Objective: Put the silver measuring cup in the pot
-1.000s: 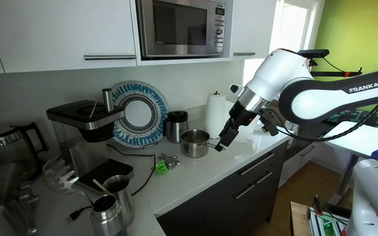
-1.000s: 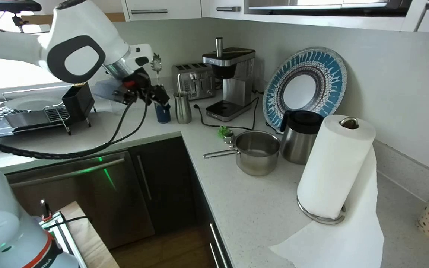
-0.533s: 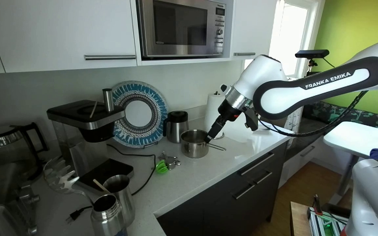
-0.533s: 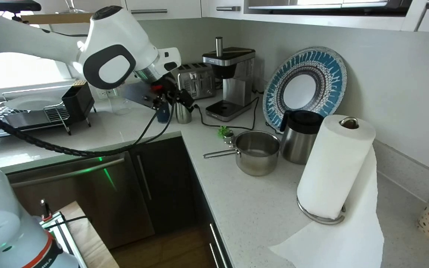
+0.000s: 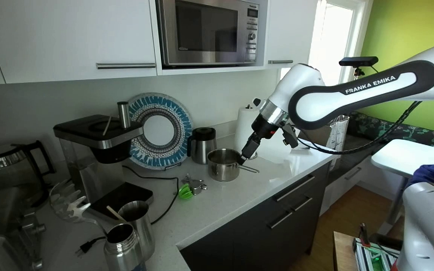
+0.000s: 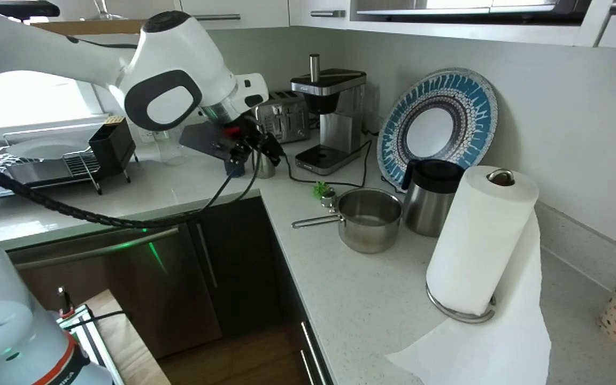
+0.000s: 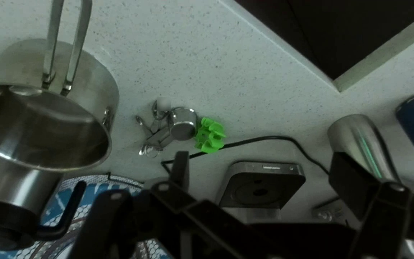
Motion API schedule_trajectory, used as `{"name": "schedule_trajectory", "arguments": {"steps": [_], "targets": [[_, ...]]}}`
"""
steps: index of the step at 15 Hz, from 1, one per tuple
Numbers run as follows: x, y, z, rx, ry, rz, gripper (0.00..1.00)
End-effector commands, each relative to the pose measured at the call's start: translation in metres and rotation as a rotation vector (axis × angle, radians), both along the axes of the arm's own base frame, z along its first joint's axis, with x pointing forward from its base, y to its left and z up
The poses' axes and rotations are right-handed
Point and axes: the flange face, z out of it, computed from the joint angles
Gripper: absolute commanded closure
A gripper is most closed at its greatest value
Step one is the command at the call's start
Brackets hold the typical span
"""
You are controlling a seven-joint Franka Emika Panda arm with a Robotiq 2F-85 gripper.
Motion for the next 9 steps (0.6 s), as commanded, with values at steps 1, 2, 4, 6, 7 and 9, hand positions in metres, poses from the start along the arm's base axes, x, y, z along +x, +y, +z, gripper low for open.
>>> {"name": "schedule_trajectory", "arguments": {"steps": [1,2,4,6,7,9], "targets": [[0.023,-0.034,-0.008,0.038,0.146,0.132,0.0],[0.026,-0.044,-0.011,0.019,0.202,0.15,0.0],[0.042,-0.07,-0.015,-0.099,0.268,0.13,0.0],[0.061,-0.081,-0.02,-0.17,0.296,0.151,0.0],[0.072,-0.082,-0.025,-0.208,0.295,0.161,0.0],[0.058,-0.08,-0.019,-0.173,0.27,0.142,0.0]]}}
